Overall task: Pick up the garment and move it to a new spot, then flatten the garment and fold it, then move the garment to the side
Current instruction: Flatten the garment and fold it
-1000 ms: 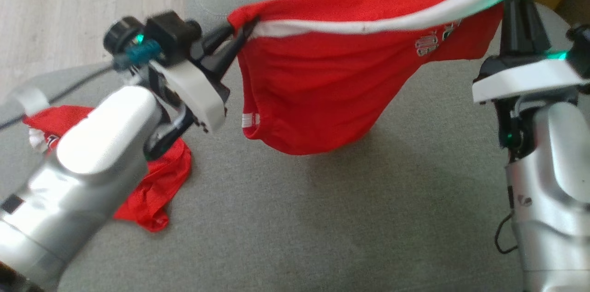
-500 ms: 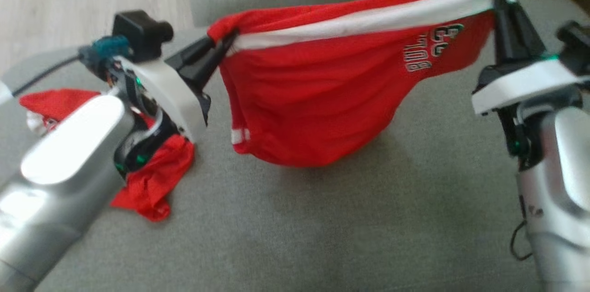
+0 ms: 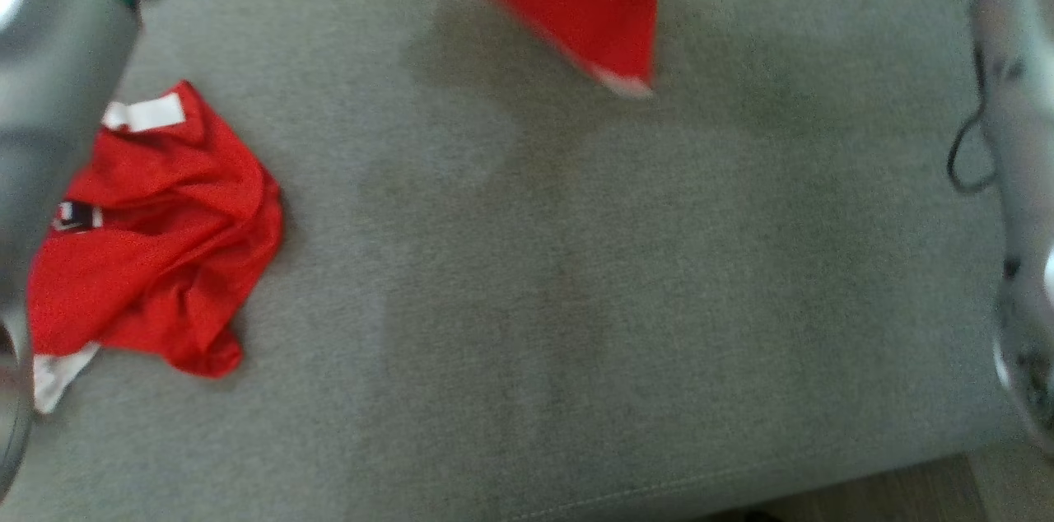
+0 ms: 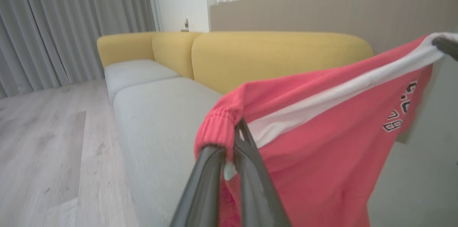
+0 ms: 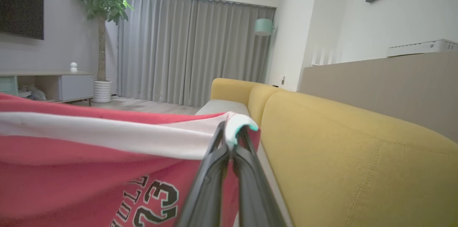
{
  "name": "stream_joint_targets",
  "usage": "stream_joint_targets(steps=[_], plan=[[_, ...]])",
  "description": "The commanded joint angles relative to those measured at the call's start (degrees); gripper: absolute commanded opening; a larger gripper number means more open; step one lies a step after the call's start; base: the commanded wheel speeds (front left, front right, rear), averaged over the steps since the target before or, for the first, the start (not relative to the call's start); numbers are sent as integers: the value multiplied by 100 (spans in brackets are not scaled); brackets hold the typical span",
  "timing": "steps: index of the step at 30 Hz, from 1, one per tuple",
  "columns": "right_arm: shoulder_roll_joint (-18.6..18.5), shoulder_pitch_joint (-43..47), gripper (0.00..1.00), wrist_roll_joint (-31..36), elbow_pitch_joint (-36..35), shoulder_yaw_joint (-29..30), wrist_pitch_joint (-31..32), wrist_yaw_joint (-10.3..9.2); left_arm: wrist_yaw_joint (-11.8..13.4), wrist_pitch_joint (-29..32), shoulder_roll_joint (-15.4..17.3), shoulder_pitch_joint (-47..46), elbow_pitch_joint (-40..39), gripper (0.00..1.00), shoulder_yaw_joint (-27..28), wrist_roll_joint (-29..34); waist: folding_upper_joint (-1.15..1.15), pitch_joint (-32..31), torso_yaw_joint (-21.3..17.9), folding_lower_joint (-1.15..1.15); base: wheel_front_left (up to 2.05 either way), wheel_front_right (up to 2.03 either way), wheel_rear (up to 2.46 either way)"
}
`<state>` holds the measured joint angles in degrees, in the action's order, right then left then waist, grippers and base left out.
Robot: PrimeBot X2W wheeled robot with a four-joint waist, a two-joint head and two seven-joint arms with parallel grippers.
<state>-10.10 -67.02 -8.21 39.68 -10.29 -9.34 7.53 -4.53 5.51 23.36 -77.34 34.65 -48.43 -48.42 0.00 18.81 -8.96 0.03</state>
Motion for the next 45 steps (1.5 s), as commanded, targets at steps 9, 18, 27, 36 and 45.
stream_joint_targets(steps=[9,18,27,36,45], plan=[[289,-686,0,663,1680,341,-536,-4,-243,-1063,-417,-615,1130,0,167,57,0,139,-160,-3,0,0,0],[-116,428,0,85,2640,-284,-514,-4,-293,-1169,-322,1194,418,0,-890,-582,0,-343,18,-3,0,0,0],[-572,1488,0,-908,2638,-1294,295,-4,-295,-1095,-29,2843,-576,0,-1458,-1348,0,-1019,12,-3,0,0,0],[-1436,2626,0,-2210,1711,-2255,1812,-4,38,-1297,-181,3925,-1049,0,-1907,-1278,0,-1606,-202,-3,0,0,0],[-2553,3570,0,-3088,237,-2276,2757,-4,412,-1238,-166,4566,-1721,0,-2163,-1229,0,-1871,-311,-3,0,0,0]])
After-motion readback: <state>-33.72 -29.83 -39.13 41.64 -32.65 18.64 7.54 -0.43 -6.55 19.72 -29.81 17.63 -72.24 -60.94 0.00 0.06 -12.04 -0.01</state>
